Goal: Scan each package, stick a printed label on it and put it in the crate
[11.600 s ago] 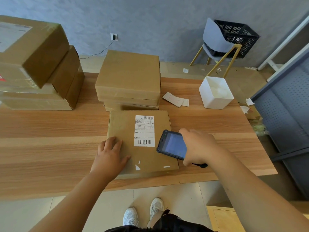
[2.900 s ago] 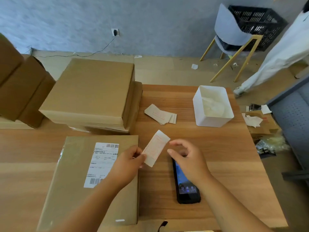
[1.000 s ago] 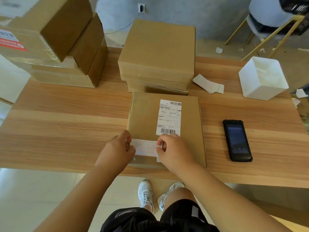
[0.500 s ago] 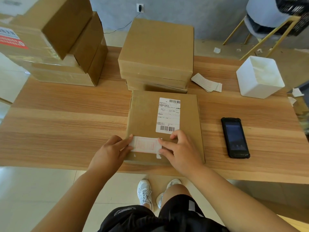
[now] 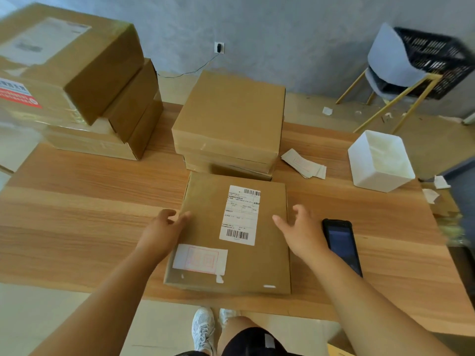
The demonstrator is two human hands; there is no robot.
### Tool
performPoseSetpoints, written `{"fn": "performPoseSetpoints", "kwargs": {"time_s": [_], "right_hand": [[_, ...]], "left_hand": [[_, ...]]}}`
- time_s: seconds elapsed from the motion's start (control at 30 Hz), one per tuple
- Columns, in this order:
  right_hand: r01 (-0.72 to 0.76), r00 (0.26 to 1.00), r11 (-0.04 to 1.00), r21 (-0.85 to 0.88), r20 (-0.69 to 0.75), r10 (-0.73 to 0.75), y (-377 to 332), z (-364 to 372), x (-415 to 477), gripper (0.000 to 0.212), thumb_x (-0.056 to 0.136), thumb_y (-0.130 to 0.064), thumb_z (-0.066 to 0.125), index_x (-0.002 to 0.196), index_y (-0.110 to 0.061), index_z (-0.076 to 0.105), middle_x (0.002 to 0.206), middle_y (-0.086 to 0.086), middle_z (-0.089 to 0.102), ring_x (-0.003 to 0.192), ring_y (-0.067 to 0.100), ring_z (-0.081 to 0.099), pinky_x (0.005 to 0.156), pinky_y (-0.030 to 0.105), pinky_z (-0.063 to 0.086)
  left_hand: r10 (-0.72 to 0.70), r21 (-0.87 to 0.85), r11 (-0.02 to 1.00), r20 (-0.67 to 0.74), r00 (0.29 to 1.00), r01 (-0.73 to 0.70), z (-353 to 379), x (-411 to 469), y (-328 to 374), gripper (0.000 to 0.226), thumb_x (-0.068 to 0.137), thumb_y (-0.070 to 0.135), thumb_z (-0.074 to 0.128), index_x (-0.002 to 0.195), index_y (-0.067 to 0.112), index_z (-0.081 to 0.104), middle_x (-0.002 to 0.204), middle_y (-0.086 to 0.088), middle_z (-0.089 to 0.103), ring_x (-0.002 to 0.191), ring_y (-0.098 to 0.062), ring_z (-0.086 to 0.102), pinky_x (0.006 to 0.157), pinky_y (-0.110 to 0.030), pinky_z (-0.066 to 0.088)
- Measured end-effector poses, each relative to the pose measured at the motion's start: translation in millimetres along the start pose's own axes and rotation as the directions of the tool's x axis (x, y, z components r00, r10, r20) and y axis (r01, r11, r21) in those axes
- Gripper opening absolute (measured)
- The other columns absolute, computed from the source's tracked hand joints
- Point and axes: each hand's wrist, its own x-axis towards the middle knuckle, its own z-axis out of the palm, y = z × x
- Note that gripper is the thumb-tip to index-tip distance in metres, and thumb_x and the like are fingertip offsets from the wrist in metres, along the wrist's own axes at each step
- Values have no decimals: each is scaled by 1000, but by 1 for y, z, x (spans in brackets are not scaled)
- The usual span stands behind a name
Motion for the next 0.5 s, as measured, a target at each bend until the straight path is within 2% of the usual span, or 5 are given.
{"fn": "performPoseSetpoints", "kwargs": {"time_s": [0.07,0.17,0.23,0.37,0.5], "right_hand": [[-91,981,996,-20,168,93,2,2,10,75,86,-62,51,141,-15,34,135,5,48,118,25,52,90,36,46],[-134,931,991,-8,341,129,7,7,16,67,87,-67,42,128,-15,47,122,1,60,105,22,58,84,34,47],[-135,926,991,25,358,117,10,10,17,63,87,-69,40,121,-17,51,117,0,62,102,21,59,83,34,48],[-86,946,996,24,316,74,13,14,18,60,87,-70,39,114,-19,55,106,-4,63,92,17,60,78,34,49],[-13,959,1000,-19,283,17,6,16,15,56,82,-76,36,100,-27,56,94,-10,63,83,11,60,68,31,47]], "left_hand": [[-63,0,998,77,995,63,7,6,2,71,82,65,49,131,14,44,115,-7,61,97,-25,60,83,-42,50],[-58,10,998,81,995,58,15,7,0,66,81,64,51,117,10,54,95,2,62,83,-15,59,68,-31,46],[-59,-24,998,59,996,60,17,3,-2,61,81,62,52,112,9,57,89,5,62,79,-13,60,63,-27,45],[-94,-97,990,72,993,100,18,-9,-8,56,79,63,54,111,16,57,95,4,66,86,-16,63,78,-38,53],[-121,-58,991,8,993,121,14,-30,-18,56,79,66,50,108,19,57,88,6,66,79,-12,63,62,-29,50]]}}
